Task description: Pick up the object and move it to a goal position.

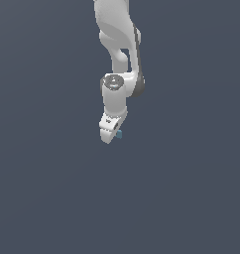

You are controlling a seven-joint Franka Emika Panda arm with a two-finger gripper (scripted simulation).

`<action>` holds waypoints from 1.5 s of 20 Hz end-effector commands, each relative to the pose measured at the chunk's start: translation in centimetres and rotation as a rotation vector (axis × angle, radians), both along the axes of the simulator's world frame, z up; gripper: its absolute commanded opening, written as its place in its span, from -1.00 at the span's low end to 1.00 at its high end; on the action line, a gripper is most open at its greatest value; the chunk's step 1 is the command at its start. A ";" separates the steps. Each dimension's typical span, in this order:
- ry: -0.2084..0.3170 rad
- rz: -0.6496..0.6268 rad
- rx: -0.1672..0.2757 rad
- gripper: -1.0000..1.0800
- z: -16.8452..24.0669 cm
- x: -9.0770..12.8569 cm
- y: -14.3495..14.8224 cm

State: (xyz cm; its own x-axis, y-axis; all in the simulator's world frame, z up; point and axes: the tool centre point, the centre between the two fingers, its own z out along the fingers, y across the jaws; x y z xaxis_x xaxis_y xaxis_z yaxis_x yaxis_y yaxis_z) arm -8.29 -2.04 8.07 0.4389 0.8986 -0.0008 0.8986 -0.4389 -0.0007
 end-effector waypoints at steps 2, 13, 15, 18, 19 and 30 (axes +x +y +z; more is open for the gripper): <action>-0.001 0.000 0.000 -1.00 2.4 -0.5 -1.5; -0.002 0.001 0.004 -1.00 13.2 -2.5 -8.1; -0.002 0.001 0.005 -1.00 15.3 -2.9 -9.4; -0.002 0.001 0.005 -1.00 18.3 -3.4 -11.3; -0.002 0.001 0.005 -1.00 19.3 -3.6 -11.9; -0.002 0.000 0.003 -1.00 28.6 -5.0 -17.9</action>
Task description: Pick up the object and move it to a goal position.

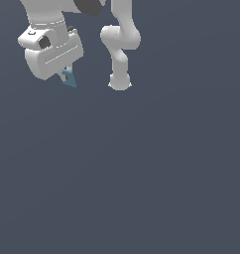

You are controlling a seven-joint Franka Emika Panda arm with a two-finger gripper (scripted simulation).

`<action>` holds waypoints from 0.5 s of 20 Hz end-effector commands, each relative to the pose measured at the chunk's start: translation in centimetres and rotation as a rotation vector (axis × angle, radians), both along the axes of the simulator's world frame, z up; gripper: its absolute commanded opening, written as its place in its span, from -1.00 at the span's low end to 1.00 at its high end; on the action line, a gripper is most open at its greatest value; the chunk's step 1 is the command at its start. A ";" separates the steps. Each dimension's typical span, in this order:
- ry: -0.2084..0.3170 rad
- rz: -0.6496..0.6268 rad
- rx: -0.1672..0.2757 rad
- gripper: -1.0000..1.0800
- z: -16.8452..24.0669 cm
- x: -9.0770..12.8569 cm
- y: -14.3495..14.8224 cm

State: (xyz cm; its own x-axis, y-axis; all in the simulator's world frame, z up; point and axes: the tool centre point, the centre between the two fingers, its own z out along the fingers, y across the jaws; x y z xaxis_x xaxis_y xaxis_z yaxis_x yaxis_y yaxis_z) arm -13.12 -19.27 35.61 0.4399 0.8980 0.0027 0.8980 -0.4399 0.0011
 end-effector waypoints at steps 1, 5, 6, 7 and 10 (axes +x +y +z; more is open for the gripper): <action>0.002 0.000 0.000 -1.00 1.6 -0.2 -1.0; 0.002 0.000 -0.001 -1.00 3.4 -0.4 -2.3; 0.002 0.000 -0.002 -1.00 3.8 -0.4 -2.5; 0.002 0.000 -0.002 -1.00 4.1 -0.5 -2.7; 0.002 0.000 -0.002 -1.00 4.6 -0.5 -3.1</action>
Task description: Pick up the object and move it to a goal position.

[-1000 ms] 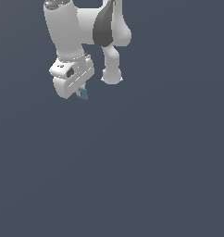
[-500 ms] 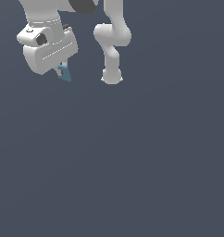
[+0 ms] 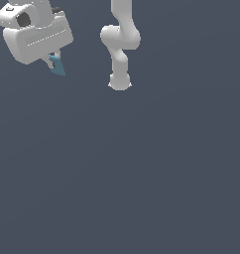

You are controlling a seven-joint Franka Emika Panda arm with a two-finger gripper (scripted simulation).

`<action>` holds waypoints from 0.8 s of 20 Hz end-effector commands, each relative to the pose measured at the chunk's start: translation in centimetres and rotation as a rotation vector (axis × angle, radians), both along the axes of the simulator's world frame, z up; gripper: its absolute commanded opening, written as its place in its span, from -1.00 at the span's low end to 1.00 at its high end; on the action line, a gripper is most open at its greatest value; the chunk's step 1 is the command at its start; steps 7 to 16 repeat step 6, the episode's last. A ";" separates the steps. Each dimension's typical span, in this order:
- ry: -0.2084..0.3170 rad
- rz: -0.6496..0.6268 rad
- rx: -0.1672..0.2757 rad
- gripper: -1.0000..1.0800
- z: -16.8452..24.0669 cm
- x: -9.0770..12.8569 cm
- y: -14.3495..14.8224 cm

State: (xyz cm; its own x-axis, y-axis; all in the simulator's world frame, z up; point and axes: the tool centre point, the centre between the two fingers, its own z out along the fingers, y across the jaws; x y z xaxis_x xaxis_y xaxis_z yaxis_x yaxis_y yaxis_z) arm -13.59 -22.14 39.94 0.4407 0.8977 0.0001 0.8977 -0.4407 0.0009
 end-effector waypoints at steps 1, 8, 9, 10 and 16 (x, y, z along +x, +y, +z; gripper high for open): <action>0.001 0.001 0.000 -1.00 0.4 0.0 -0.3; 0.001 0.001 0.000 -1.00 0.3 0.1 -0.2; 0.001 0.001 0.000 -1.00 0.3 0.1 -0.2; 0.001 0.001 0.000 -1.00 0.3 0.1 -0.2; 0.001 0.001 0.000 -1.00 0.3 0.1 -0.2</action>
